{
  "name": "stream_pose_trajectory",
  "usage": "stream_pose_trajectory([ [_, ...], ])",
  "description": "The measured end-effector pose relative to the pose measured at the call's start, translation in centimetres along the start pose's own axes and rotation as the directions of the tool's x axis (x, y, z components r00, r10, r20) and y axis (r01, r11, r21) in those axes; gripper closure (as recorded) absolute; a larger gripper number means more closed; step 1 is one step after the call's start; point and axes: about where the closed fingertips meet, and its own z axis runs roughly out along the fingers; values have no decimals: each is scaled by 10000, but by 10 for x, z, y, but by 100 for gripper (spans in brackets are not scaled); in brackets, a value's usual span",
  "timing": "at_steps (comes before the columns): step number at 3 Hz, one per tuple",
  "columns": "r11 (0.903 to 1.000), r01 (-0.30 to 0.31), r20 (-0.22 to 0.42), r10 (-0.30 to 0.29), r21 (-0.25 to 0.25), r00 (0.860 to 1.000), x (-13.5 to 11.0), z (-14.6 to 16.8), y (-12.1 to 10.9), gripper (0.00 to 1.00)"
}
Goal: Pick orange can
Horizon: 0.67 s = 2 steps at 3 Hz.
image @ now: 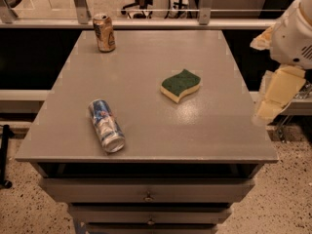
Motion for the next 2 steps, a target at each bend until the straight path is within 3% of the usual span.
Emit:
stream_pose_trajectory([
  [1,9999,-117,1011,123,-63,9948,-28,37,-31,0],
  [2,9996,-255,2024,267,-85,9789,-69,71,-70,0],
])
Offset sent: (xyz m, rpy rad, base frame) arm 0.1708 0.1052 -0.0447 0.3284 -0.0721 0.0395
